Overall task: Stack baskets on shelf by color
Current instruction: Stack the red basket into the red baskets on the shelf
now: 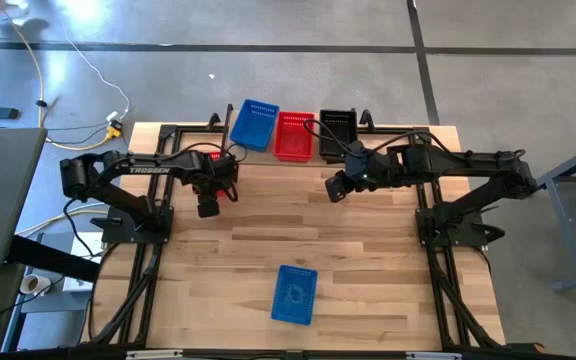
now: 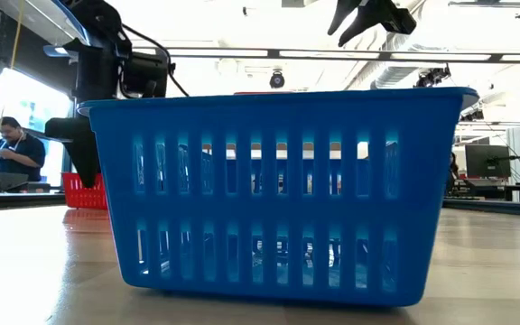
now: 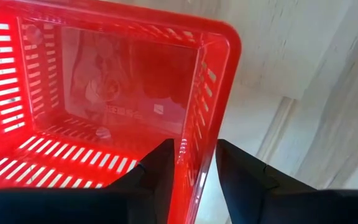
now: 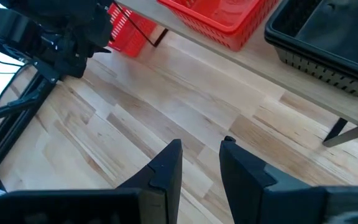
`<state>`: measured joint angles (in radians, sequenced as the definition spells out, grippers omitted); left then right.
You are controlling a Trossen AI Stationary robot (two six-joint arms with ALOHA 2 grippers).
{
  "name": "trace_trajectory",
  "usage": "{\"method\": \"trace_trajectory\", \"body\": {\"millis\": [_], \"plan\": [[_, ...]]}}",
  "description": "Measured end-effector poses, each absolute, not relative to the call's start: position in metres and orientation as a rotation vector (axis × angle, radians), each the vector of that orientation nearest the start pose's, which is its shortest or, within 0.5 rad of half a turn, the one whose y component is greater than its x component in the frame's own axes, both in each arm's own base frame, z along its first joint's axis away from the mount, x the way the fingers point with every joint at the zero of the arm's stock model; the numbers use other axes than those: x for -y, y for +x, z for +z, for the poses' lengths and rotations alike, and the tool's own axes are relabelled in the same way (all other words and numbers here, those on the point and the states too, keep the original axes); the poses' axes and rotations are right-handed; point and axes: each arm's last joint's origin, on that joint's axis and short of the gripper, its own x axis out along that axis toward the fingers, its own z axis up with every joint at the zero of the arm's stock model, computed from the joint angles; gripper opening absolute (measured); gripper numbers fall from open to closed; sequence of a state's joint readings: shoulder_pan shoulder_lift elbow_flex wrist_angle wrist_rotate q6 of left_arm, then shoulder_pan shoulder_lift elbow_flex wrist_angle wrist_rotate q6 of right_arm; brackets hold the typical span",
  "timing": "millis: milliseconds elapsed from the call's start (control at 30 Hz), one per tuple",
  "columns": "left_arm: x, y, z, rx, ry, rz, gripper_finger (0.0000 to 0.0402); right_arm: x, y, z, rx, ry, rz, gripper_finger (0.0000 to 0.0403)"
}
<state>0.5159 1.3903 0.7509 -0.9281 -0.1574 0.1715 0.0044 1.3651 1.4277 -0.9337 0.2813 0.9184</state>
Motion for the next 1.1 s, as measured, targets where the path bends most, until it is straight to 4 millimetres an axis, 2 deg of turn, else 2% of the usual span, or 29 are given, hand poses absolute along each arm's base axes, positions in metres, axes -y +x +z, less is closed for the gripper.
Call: {"method": "trace_trajectory", "body": {"millis": [433,800,1100], "plan": [[-0.104,0.176,0.169,-1.600,-0.179,0.381,0.0007,0.007,0.268,0.364,-0.671,0.749,-0.639,0.0094],[-0.096,0.170,0.176,-1.608,-0.258,0.359,0.0004,0.007,0.268,0.364,-0.667,0.747,-0.646,0.0094],[-0.075,0.160,0.209,-1.494,-0.304,0.363,0.0002,0.008,0.268,0.364,-0.651,0.760,-0.670,0.0094]]}}
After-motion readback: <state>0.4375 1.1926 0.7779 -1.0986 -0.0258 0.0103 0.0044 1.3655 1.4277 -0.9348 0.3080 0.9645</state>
